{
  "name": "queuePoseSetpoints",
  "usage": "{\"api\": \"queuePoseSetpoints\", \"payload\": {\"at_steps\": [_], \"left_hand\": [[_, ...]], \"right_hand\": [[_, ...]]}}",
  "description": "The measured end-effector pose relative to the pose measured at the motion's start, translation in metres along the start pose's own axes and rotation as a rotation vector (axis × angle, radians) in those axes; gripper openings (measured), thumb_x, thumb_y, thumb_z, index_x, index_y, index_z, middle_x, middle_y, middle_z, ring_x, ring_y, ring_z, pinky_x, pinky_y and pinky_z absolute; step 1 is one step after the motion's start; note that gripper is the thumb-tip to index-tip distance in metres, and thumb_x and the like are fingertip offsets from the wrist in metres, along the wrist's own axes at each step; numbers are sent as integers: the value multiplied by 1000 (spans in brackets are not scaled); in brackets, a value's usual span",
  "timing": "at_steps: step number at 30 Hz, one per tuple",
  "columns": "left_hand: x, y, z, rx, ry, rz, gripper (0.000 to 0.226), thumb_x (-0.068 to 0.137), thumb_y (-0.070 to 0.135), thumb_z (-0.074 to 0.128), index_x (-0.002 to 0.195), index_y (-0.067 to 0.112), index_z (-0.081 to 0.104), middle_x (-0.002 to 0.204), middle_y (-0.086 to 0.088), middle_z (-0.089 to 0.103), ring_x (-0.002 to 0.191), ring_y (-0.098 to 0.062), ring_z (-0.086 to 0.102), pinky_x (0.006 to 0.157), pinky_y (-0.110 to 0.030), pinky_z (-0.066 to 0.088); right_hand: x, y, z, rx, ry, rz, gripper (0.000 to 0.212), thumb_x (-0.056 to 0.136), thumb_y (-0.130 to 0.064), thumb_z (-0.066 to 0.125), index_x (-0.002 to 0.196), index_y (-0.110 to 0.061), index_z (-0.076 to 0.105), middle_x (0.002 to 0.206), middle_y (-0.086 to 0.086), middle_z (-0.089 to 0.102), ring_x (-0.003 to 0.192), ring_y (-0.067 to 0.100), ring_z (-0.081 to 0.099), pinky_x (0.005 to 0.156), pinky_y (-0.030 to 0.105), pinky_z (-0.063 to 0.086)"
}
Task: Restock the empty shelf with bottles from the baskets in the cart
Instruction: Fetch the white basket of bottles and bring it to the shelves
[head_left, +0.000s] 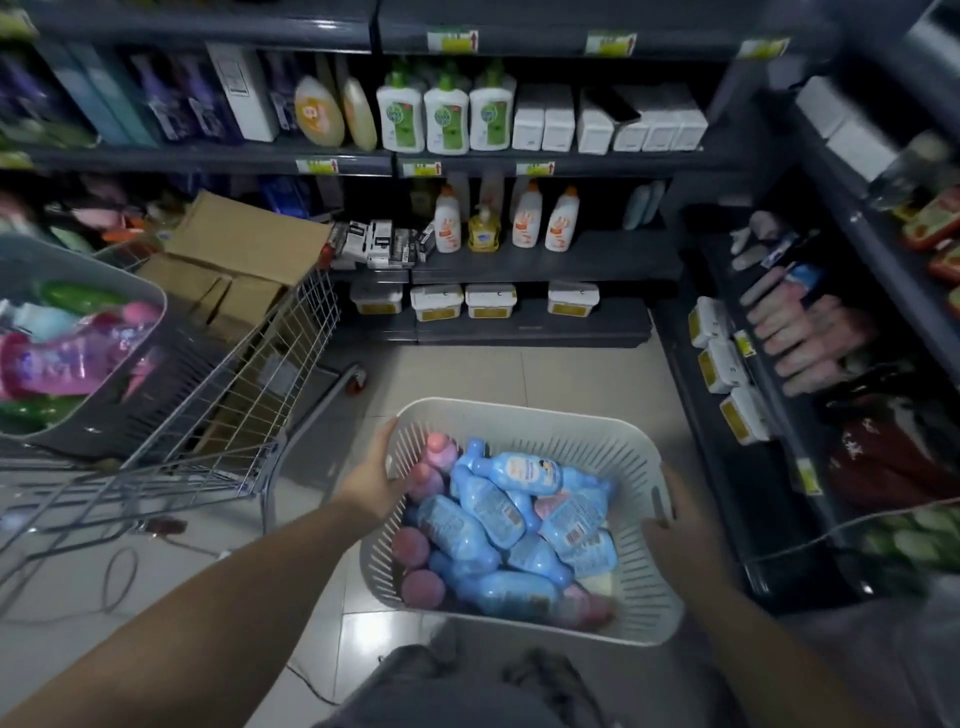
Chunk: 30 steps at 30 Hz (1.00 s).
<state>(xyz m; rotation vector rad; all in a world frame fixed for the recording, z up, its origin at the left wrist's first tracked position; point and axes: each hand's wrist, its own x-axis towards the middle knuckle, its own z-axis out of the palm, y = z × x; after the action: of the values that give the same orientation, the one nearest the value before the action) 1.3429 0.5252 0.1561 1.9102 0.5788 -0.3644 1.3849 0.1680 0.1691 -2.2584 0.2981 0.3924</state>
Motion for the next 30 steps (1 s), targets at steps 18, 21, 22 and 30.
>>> {"api": "queuePoseSetpoints", "payload": {"at_steps": [18, 21, 22, 30], "left_hand": [[143, 64, -91, -35, 211, -184, 77, 92, 14, 60, 152, 34, 16, 122, -1, 52, 106, -18, 51, 84, -29, 44], [166, 84, -108, -87, 274, -165, 78, 90, 17, 64, 152, 32, 19, 124, 3, 53, 112, -15, 52, 87, -24, 48], [171, 93, -116, -87, 289, -167, 80, 89, 23, 65, 152, 32, 18, 130, 3, 53, 114, -15, 51, 93, -28, 47], [207, 120, -192, -199, 514, -67, 90, 72, 42, 74, 145, 31, 24, 119, 14, 56, 105, 2, 58, 97, -27, 40]], "right_hand": [[219, -168, 53, -11, -288, -130, 52, 86, 3, 58, 111, -43, 62, 94, -14, 72, 83, 4, 70, 64, 26, 52], [262, -212, 56, -32, -313, -174, 52, 86, 7, 58, 108, -39, 60, 99, -8, 71, 81, 5, 67, 58, 22, 47], [276, -229, 57, -52, -326, -182, 50, 85, 7, 57, 106, -39, 59, 97, -6, 70, 80, 5, 65, 56, 22, 46], [372, -371, 79, -213, -369, -451, 58, 82, -7, 58, 125, -46, 55, 99, -16, 72, 89, 11, 70, 70, 29, 54]]}}
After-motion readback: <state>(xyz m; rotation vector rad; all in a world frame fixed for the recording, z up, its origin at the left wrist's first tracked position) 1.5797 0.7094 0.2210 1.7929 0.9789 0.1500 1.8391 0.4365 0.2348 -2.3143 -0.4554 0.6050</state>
